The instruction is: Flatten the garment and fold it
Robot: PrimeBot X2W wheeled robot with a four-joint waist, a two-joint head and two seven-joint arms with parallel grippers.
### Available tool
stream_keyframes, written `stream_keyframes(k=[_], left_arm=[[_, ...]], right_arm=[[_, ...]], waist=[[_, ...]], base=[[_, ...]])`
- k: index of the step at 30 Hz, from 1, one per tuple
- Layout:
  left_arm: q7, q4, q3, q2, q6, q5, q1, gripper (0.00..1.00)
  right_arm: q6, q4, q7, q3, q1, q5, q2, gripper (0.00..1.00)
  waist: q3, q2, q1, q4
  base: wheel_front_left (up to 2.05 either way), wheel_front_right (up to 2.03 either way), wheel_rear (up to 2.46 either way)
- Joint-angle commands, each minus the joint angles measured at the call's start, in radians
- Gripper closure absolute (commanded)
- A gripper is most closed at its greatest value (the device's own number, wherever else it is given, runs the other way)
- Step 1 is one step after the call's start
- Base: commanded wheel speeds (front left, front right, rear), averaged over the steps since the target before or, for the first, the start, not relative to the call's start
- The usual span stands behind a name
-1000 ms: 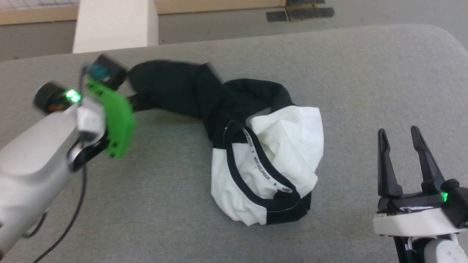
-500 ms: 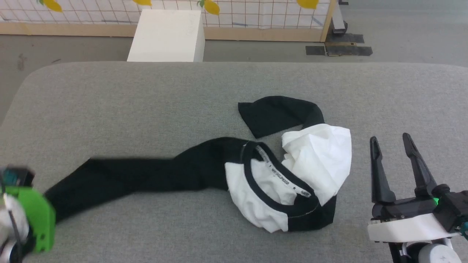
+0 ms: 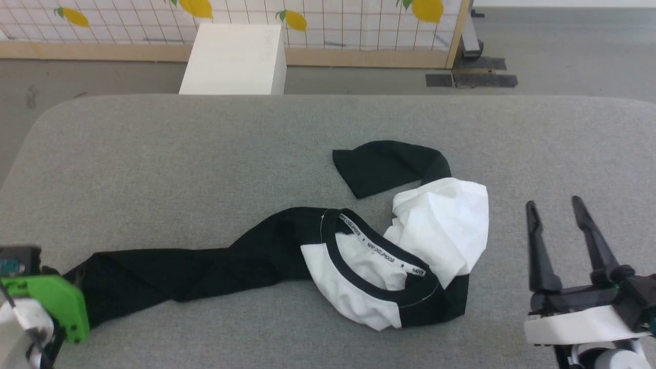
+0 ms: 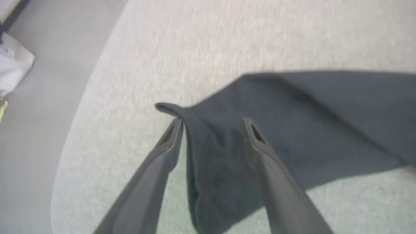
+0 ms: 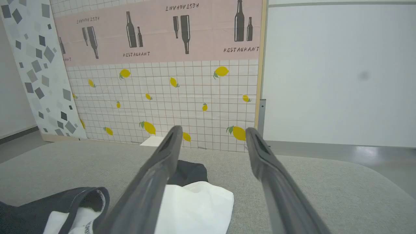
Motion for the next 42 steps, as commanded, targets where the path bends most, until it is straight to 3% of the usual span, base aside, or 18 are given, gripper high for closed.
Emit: stream_keyframes(k=[1, 6, 11, 14, 17, 20, 23, 26, 31, 37, 42], left_arm=[[-0.033, -0.007, 0.01, -0.004, 0.021, 0.03, -0.032, 0.0], [-0.063, -0.17, 0.142, 0.0, 0.12, 0.181, -0.088, 0.0], [-0.063, -0.495, 0.428, -0.026, 0.254, 0.382, 0.049, 0.0], [-0.063, -0.671, 0.58, -0.092, 0.316, 0.499, 0.178, 0.0], [-0.063, -0.783, 0.685, -0.167, 0.348, 0.602, 0.291, 0.0], [-0.063, -0.838, 0.779, -0.244, 0.368, 0.697, 0.39, 0.0], [-0.063, -0.849, 0.823, -0.298, 0.369, 0.787, 0.45, 0.0], [-0.063, -0.847, 0.852, -0.358, 0.339, 0.851, 0.49, 0.0], [-0.064, -0.829, 0.87, -0.438, 0.265, 0.933, 0.511, 0.0], [-0.064, -0.819, 0.912, -0.507, 0.202, 0.995, 0.502, 0.0], [-0.064, -0.806, 0.945, -0.556, 0.152, 1.037, 0.465, 0.0]], right_arm=[[-0.002, -0.005, -0.005, -0.012, 0.007, -0.007, 0.0, 0.0], [-0.002, -0.017, -0.005, -0.046, 0.013, -0.018, 0.0, 0.0], [-0.002, -0.036, -0.005, -0.059, -0.008, -0.048, 0.0, 0.0], [-0.002, -0.042, -0.005, -0.038, -0.033, -0.051, -0.03, 0.0], [-0.002, -0.03, -0.005, 0.001, -0.069, -0.018, -0.084, 0.0], [-0.002, 0.007, -0.005, 0.087, -0.115, 0.012, -0.188, 0.0], [-0.002, 0.068, -0.005, 0.195, -0.164, 0.052, -0.301, 0.0], [-0.002, 0.155, 0.029, 0.354, -0.23, 0.137, -0.437, 0.0], [-0.002, 0.169, 0.322, 0.652, -0.364, 0.361, -0.649, 0.0], [-0.002, 0.138, 0.642, 0.897, -0.493, 0.582, -0.746, 0.0], [-0.002, 0.165, 0.742, 1.051, -0.584, 0.667, -0.733, 0.0]], waist=[[-0.025, 0.0, 0.0, 0.016], [-0.059, 0.0, 0.0, 0.039], [-0.084, 0.0, 0.0, 0.04], [-0.091, 0.0, 0.0, 0.034], [-0.096, 0.0, 0.0, 0.024], [-0.1, 0.0, 0.0, 0.013], [-0.1, 0.0, 0.0, 0.005], [-0.096, 0.0, 0.0, 0.004], [-0.079, 0.0, 0.0, 0.013], [-0.036, 0.0, 0.0, 0.032], [0.021, 0.0, 0.0, 0.055]], base=[[0.0, 0.0, 0.0], [0.0, 0.0, 0.0], [0.0, 0.0, 0.0], [0.0, 0.0, 0.0], [0.0, 0.0, 0.0], [0.0, 0.0, 0.0], [0.0, 0.0, 0.0], [0.0, 0.0, 0.0], [0.0, 0.0, 0.0], [0.0, 0.0, 0.0], [0.0, 0.0, 0.0]])
